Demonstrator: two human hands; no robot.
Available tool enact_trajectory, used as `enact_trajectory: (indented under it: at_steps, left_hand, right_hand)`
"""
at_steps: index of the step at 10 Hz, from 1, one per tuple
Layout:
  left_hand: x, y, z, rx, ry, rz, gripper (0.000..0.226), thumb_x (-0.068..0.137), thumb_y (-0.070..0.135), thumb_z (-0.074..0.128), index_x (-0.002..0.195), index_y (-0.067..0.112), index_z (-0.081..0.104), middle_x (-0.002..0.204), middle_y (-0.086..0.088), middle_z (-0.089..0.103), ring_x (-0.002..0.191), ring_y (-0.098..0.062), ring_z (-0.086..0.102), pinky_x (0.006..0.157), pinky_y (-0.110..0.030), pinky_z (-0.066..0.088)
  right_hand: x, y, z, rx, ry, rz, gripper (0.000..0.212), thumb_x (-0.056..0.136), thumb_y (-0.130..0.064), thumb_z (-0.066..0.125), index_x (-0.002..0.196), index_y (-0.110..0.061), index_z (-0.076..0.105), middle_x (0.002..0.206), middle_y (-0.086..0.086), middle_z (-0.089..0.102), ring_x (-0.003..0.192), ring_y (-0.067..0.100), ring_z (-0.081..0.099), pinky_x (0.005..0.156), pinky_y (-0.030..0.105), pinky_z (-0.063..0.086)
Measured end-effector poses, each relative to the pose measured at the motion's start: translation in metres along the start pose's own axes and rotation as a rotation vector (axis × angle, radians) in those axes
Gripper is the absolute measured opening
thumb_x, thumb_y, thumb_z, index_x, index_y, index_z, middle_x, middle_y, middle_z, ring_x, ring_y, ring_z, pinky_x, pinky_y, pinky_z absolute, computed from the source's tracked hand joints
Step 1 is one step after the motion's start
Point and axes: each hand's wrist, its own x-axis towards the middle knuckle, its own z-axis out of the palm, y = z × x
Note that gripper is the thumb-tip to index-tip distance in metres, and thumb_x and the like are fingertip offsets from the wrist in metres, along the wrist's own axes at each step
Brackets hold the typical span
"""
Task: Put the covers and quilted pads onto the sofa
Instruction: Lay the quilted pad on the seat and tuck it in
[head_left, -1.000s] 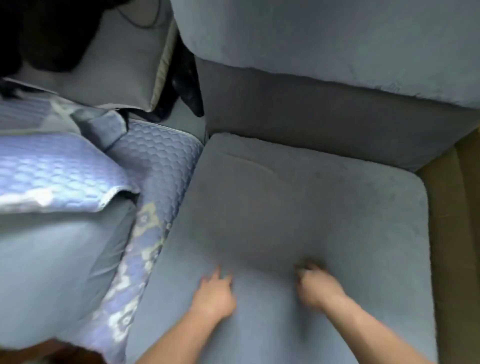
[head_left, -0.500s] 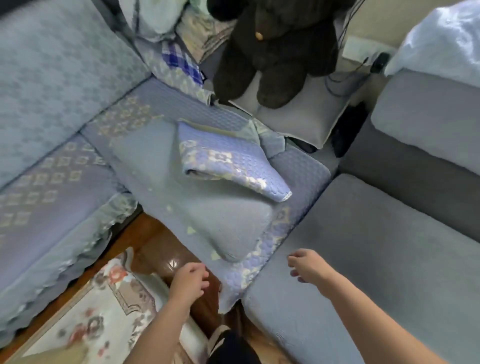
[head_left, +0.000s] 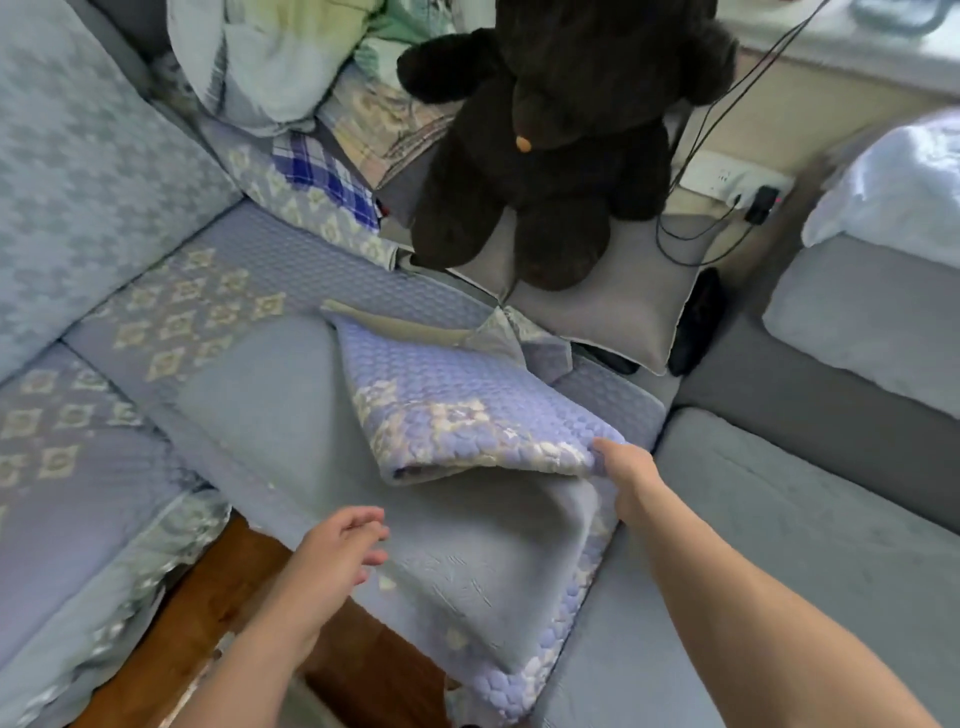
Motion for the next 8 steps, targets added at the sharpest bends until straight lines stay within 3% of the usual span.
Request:
enact_trajectory:
  at_steps: [1, 2, 3, 4, 5, 6, 7, 8]
  left_hand:
    - [-0.003, 0.029, 0.027, -0.069, -0.159, -0.002, 0.052, 0.097, 0.027, 0.066, 0.144, 0.034, 0.043, 0.121, 0.005, 0.065, 0.102, -0.014, 0.068, 0.089, -0.038, 0.054]
    - [-0.018, 0.086, 0.078, -0.063, -0.205, 0.217, 0.106, 0.085, 0.031, 0.08, 0.156, 0.046, 0.002, 0.138, 0.014, 0.054, 0.115, -0.007, 0.057, 0.089, -0.022, 0.048]
    - [-0.05, 0.167, 0.13, 0.103, -0.014, 0.546, 0.117, 0.078, 0.041, 0.083, 0.16, 0.033, -0.001, 0.164, 0.0, 0.018, 0.15, -0.024, 0.023, 0.117, -0.039, 0.032]
    - [-0.092, 0.243, 0.168, -0.034, 0.082, 0.864, 0.122, 0.069, 0.073, 0.071, 0.16, 0.033, 0.001, 0.167, -0.001, 0.007, 0.154, -0.023, 0.009, 0.122, -0.049, 0.021]
    - [-0.128, 0.31, 0.189, -0.046, 0.082, 1.075, 0.102, 0.079, 0.074, 0.055, 0.157, 0.047, -0.006, 0.167, 0.013, -0.001, 0.156, -0.022, -0.003, 0.124, -0.049, 0.01]
    - [-0.186, 0.36, 0.218, -0.082, -0.042, 1.108, 0.09, 0.081, 0.084, 0.047, 0.157, 0.048, 0.013, 0.166, 0.011, 0.02, 0.154, -0.018, 0.013, 0.125, -0.046, 0.011]
    - [-0.273, 0.367, 0.282, -0.263, -0.242, 1.098, 0.09, 0.079, 0.078, 0.054, 0.156, 0.045, 0.022, 0.161, 0.016, 0.028, 0.149, -0.006, 0.026, 0.121, -0.042, 0.029]
    - [-0.38, 0.314, 0.376, -0.231, -0.223, 1.213, 0.11, 0.071, 0.058, 0.074, 0.156, 0.044, 0.006, 0.16, 0.023, 0.017, 0.146, 0.007, 0.019, 0.118, -0.025, 0.026]
  right_hand:
    - [-0.074, -0.073, -0.024, -0.062, 0.049, -0.42, 0.019, 0.087, -0.019, 0.061, 0.07, -0.012, 0.058, 0.07, 0.002, 0.056, 0.064, 0.017, 0.051, 0.053, 0.023, 0.041]
    - [-0.161, -0.151, -0.075, 0.166, -0.102, -0.654, 0.022, 0.095, -0.023, 0.06, 0.088, -0.003, 0.065, 0.084, 0.018, 0.069, 0.079, 0.025, 0.067, 0.068, 0.038, 0.055]
    - [-0.244, -0.206, -0.146, 0.462, -0.372, -0.744, 0.029, 0.097, -0.018, 0.061, 0.115, 0.005, 0.062, 0.122, 0.032, 0.063, 0.112, 0.041, 0.065, 0.096, 0.054, 0.053]
    - [-0.317, -0.239, -0.229, 0.664, -0.474, -0.888, 0.047, 0.084, -0.013, 0.067, 0.126, 0.001, 0.051, 0.127, 0.034, 0.05, 0.115, 0.039, 0.055, 0.105, 0.056, 0.044]
    - [-0.382, -0.256, -0.316, 0.734, -0.528, -0.943, 0.034, 0.086, -0.007, 0.065, 0.116, -0.005, 0.048, 0.106, 0.023, 0.052, 0.098, 0.03, 0.061, 0.096, 0.048, 0.054]
    - [-0.431, -0.258, -0.384, 0.74, -0.47, -0.958, 0.005, 0.1, -0.002, 0.052, 0.095, -0.003, 0.052, 0.072, 0.013, 0.058, 0.065, 0.022, 0.063, 0.083, 0.042, 0.06]
    - [-0.451, -0.246, -0.422, 0.745, -0.402, -0.92, 0.019, 0.103, -0.002, 0.044, 0.087, -0.001, 0.055, 0.067, 0.013, 0.059, 0.053, 0.019, 0.061, 0.058, 0.03, 0.06]
    - [-0.441, -0.229, -0.444, 0.554, -0.286, -0.976, 0.017, 0.1, -0.002, 0.043, 0.086, -0.007, 0.051, 0.077, 0.008, 0.05, 0.053, 0.013, 0.057, 0.049, 0.024, 0.051]
